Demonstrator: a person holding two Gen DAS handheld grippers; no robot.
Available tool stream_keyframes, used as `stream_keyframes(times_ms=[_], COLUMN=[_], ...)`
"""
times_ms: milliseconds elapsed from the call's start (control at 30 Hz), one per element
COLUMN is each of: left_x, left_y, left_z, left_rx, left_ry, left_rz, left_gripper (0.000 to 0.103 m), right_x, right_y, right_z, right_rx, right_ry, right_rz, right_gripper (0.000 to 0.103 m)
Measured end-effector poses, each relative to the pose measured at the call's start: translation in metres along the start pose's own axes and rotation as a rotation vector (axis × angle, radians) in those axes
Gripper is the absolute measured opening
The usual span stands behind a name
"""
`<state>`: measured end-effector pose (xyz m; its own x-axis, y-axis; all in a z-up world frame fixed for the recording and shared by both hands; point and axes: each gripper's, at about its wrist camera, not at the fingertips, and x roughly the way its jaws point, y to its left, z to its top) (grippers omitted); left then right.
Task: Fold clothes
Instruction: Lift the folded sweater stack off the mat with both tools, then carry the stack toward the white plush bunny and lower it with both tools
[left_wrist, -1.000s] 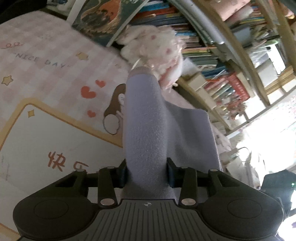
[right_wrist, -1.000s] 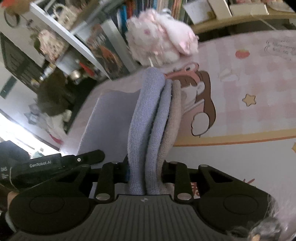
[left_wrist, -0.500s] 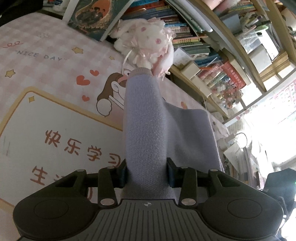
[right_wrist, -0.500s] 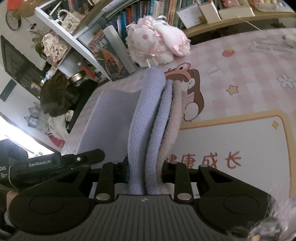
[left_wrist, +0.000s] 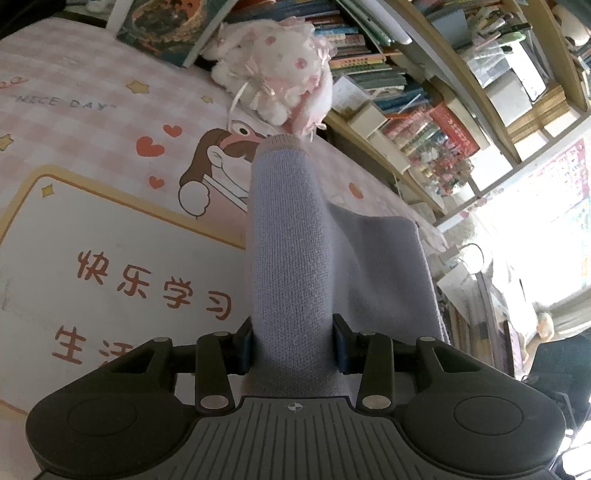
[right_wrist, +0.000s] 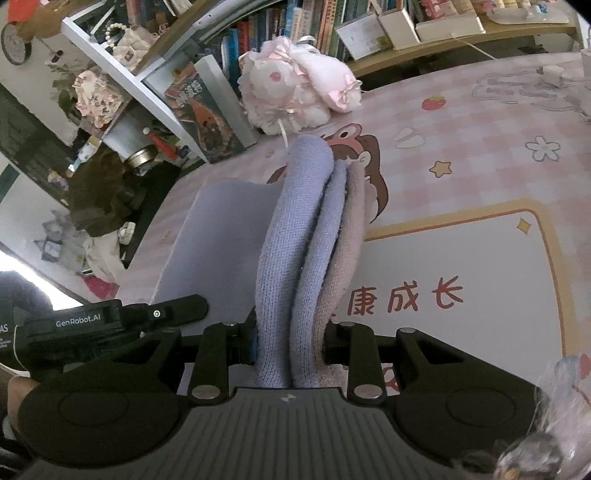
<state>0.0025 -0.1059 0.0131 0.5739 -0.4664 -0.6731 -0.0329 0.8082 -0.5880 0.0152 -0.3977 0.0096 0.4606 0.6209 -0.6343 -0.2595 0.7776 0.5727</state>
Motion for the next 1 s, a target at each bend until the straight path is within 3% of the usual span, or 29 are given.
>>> stream_keyframes(times_ms=[200, 633, 1000], left_x=[-0.007, -0.042, -0.068], left_y=[0.021, 0.086, 0.139], left_z=[0.015, 0.052, 0.078], left_rx=[0.036, 0.089, 0.088], left_ry=[0.025, 0.093, 0.08], left_rz=[-0.046, -0.117, -0.134], left_gripper=[0.039, 0.039, 0.039], right_x=[0.007, 0.046, 0.089], right_y=[0.017, 0.097, 0.148], right_z=[-0.007, -0.033, -0.044], right_rx=[0.02, 0.057, 0.061], right_ry=[-0.028, -0.099, -0.129], right_rz=[-0.048, -0.145, -0.156], right_gripper=[0.026, 0.026, 0.026])
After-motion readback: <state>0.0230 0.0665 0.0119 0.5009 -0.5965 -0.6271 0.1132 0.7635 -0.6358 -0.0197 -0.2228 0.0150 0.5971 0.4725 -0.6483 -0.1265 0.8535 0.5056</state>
